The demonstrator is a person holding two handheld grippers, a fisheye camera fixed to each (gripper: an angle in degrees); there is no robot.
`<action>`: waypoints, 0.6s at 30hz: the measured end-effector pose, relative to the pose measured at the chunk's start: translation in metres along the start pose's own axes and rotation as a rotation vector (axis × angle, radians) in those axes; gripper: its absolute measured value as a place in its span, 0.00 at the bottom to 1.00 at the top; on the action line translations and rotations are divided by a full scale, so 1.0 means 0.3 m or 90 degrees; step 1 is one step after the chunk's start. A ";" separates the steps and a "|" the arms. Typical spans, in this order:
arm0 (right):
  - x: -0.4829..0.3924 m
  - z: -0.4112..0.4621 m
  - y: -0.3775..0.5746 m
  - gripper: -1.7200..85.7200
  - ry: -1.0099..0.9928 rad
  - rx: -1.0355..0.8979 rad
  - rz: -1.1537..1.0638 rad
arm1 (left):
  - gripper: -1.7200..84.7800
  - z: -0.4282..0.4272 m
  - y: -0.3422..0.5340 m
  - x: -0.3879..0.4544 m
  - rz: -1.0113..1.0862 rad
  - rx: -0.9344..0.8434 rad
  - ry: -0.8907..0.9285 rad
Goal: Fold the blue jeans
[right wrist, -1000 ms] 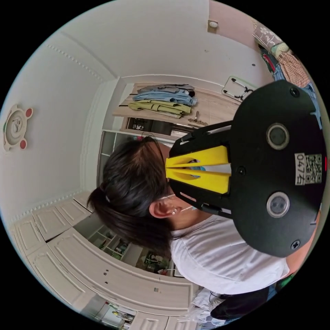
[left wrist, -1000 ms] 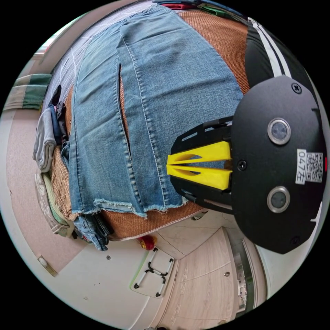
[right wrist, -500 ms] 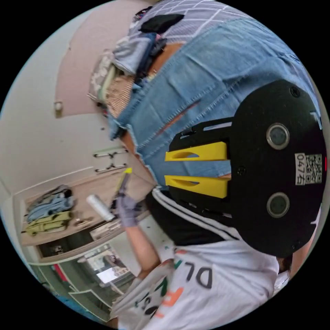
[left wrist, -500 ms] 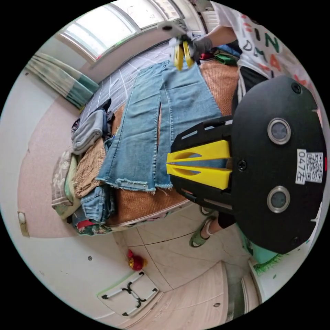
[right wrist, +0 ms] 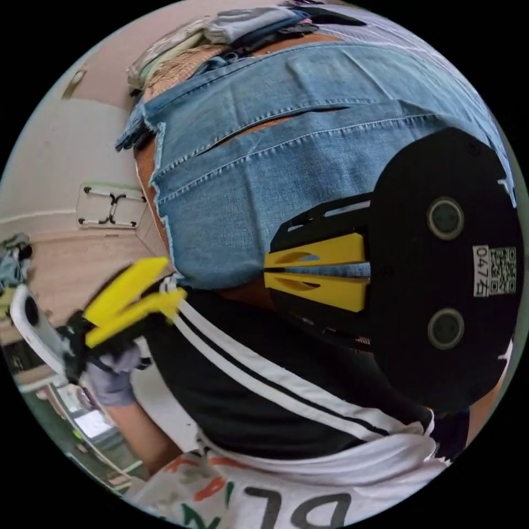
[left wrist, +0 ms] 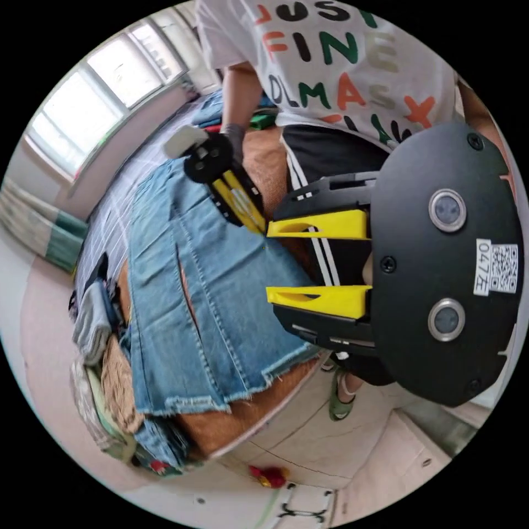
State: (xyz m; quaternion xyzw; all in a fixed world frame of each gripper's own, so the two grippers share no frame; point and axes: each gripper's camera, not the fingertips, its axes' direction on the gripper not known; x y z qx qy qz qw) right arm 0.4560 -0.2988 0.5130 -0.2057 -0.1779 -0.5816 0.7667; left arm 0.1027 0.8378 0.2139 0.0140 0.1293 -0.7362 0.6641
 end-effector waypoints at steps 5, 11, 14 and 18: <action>0.130 -0.026 -0.015 0.02 -0.084 0.084 0.131 | 0.20 0.036 -0.091 0.053 0.050 -0.075 -0.088; 0.175 0.009 -0.013 0.02 -0.139 0.138 0.169 | 0.18 -0.026 -0.167 0.025 0.016 -0.070 -0.216; 0.155 0.047 -0.019 0.02 -0.136 0.139 0.164 | 0.17 -0.055 -0.182 0.044 0.024 -0.063 -0.247; 0.125 0.113 -0.019 0.02 -0.137 0.143 0.165 | 0.10 -0.060 -0.175 0.087 0.043 -0.075 -0.314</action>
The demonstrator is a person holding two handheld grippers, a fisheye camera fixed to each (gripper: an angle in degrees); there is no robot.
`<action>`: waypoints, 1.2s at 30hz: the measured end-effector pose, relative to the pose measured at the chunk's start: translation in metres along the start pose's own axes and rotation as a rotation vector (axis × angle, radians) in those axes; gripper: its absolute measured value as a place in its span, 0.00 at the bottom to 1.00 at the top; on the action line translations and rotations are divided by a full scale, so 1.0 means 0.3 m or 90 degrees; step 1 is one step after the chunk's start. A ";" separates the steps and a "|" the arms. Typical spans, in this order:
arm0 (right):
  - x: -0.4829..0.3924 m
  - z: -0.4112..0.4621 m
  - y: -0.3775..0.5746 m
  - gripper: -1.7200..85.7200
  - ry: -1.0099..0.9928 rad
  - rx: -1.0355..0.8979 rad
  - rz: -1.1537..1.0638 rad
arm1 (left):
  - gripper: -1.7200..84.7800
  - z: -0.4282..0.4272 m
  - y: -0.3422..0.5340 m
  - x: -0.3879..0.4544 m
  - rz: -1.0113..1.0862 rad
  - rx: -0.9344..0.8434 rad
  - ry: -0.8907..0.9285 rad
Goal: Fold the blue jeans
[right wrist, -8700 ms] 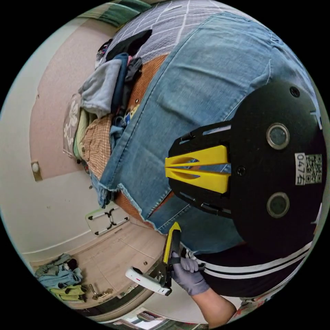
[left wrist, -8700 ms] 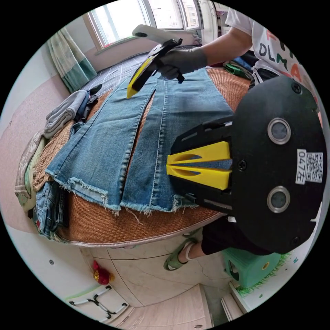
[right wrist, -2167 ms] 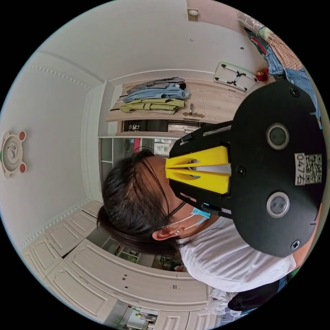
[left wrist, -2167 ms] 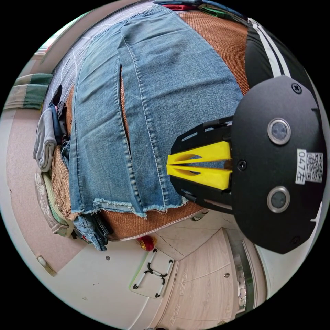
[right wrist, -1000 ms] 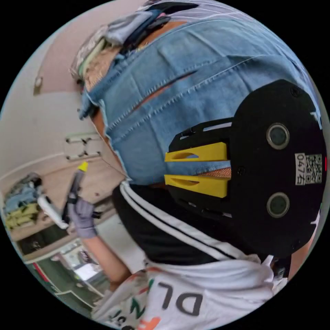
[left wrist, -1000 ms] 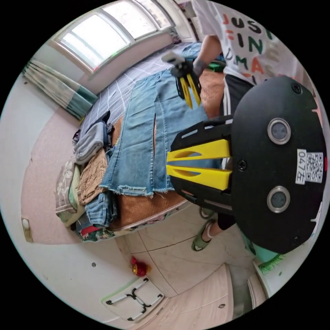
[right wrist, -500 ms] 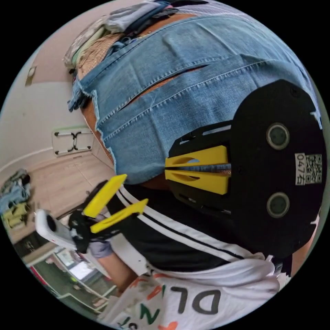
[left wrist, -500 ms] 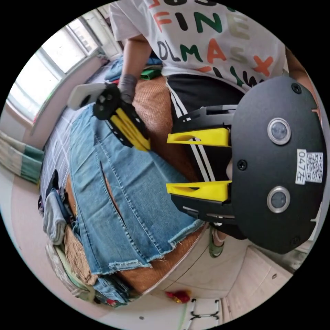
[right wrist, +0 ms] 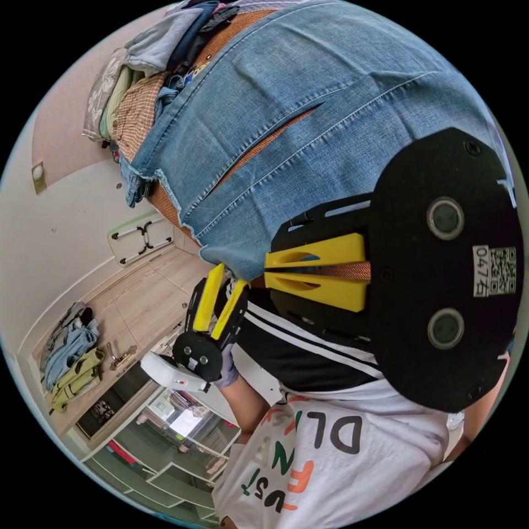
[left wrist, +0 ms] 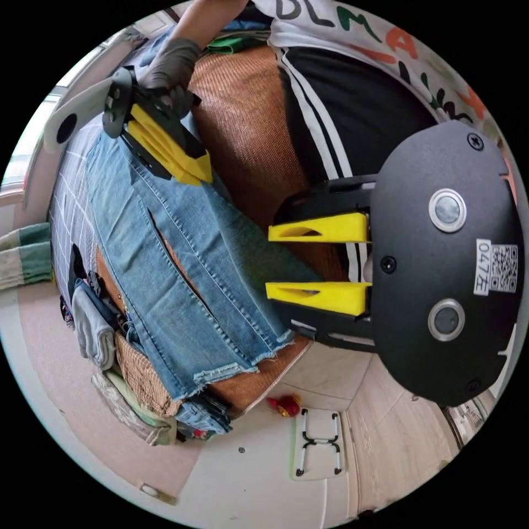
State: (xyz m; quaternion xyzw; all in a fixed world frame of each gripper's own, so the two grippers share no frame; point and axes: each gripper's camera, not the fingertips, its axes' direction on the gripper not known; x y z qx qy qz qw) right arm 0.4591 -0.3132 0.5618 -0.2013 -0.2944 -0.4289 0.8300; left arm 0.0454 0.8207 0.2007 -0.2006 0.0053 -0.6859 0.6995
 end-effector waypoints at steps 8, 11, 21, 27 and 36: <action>-0.025 0.068 0.139 0.02 0.020 0.069 0.023 | 0.02 -0.095 0.102 -0.101 -0.023 0.027 0.027; -0.044 -0.034 0.316 0.01 0.156 0.185 0.098 | 0.01 -0.146 0.146 -0.132 -0.026 0.052 0.043; -0.155 -0.415 1.422 0.08 0.700 0.318 0.874 | 0.01 -0.221 0.262 -0.191 -0.033 0.115 0.044; -0.206 -0.294 1.649 0.08 0.686 0.367 0.988 | 0.01 -0.170 0.285 -0.222 -0.038 0.126 0.041; -0.151 -0.222 1.856 0.02 0.534 0.493 1.024 | 0.01 -0.106 0.385 -0.249 -0.048 0.169 0.044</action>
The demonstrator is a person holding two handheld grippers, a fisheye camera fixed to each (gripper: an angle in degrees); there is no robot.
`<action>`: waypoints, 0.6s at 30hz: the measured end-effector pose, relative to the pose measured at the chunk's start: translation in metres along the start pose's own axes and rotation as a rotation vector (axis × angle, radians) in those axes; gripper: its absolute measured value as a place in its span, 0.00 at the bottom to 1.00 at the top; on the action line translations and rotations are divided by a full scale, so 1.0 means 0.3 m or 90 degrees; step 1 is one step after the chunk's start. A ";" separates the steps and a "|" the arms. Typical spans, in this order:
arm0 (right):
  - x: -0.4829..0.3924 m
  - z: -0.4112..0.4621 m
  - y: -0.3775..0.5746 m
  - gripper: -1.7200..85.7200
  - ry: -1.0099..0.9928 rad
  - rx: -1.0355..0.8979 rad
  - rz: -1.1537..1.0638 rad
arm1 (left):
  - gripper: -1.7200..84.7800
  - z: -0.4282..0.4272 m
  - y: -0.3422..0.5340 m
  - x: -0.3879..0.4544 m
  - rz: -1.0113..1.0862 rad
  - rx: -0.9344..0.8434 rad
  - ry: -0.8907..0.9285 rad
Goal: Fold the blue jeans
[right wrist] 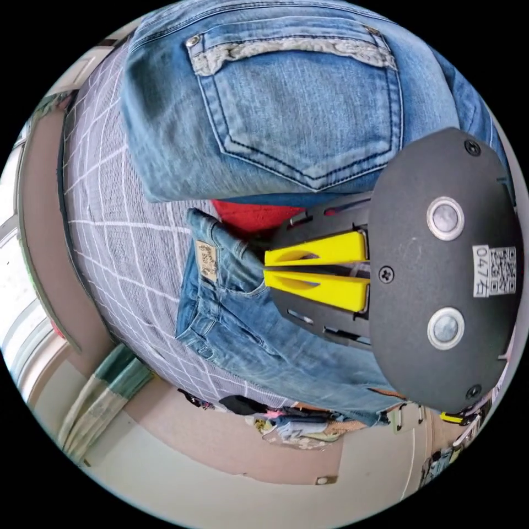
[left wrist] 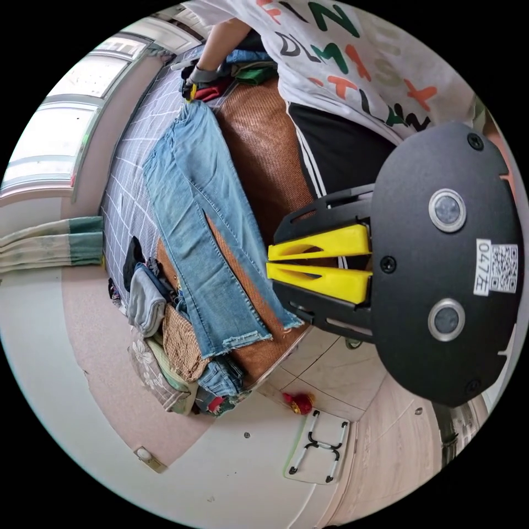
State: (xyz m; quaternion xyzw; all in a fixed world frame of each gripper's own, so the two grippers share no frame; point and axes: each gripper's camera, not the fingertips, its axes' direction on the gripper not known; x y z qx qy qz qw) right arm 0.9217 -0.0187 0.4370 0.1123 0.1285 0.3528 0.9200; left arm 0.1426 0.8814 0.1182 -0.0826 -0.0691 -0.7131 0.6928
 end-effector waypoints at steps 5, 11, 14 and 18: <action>-0.007 -0.158 0.016 0.01 -0.072 0.151 -0.080 | 0.01 0.012 0.037 -0.026 -0.002 0.020 -0.015; -0.059 -0.179 0.024 0.01 -0.112 0.211 -0.128 | 0.01 0.138 -0.006 -0.142 -0.021 0.013 -0.042; -0.098 -0.073 -0.016 0.01 -0.123 0.170 -0.131 | 0.01 0.314 -0.059 -0.240 -0.036 -0.008 -0.029; -0.198 0.083 -0.134 0.01 -0.156 0.159 -0.146 | 0.01 0.632 -0.216 -0.383 -0.027 -0.061 -0.015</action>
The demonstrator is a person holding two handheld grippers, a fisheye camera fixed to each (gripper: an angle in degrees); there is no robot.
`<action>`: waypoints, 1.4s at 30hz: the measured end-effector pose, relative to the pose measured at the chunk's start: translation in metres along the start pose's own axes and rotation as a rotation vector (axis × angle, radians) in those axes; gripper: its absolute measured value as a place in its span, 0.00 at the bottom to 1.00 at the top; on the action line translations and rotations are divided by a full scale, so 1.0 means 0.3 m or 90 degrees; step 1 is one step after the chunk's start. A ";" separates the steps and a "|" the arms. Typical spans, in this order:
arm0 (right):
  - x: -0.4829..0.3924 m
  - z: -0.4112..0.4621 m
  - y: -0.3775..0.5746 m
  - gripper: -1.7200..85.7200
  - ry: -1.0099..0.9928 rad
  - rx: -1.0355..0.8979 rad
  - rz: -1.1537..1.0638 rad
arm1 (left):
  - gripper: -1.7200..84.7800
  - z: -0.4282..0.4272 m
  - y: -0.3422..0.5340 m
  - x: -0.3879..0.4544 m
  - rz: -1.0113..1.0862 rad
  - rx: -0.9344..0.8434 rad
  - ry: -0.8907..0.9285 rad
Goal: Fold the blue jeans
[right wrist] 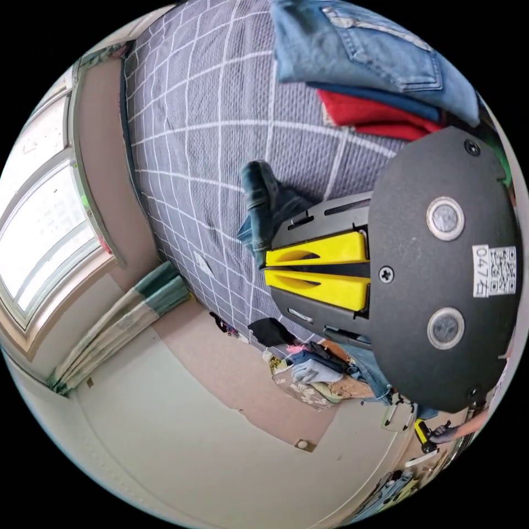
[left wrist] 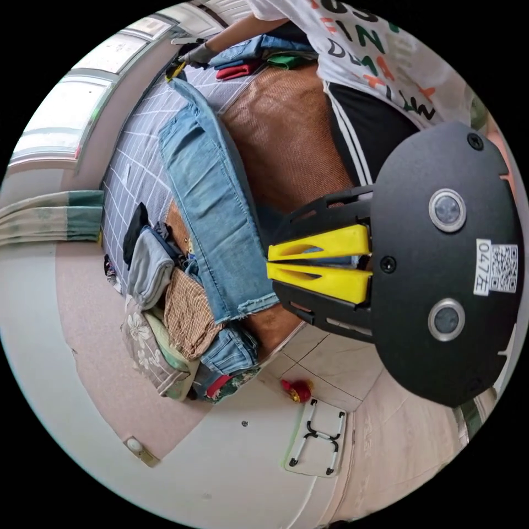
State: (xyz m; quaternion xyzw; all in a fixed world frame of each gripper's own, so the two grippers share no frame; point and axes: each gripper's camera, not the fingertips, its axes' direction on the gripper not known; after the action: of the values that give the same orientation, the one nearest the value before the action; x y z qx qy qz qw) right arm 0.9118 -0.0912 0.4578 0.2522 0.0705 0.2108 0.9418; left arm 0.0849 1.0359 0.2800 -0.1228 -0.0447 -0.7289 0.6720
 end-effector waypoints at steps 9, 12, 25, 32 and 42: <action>-0.160 0.595 -0.265 0.10 0.049 -0.115 -0.048 | 0.11 0.751 -0.435 -0.390 -0.160 -0.139 0.023; -0.189 0.629 -0.249 0.14 0.020 -0.094 -0.081 | 0.15 0.807 -0.301 -0.419 -0.201 -0.095 -0.017; -0.282 0.518 0.271 0.09 -0.028 -0.259 -0.511 | 0.13 1.209 0.842 -0.243 -0.516 0.028 0.163; -0.119 0.474 0.037 0.09 0.076 -0.164 -0.338 | 0.17 1.560 0.734 -0.095 -0.499 0.031 0.174; 0.312 0.415 -0.198 0.14 0.085 -0.124 0.052 | 0.05 1.846 0.487 0.146 -0.413 -0.069 0.115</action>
State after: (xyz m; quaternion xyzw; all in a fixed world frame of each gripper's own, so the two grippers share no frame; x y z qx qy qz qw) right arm 1.0474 -0.1527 0.5329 0.1477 0.1018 0.2710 0.9457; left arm 0.2927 1.1075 0.8107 -0.0729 0.0172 -0.9138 0.3991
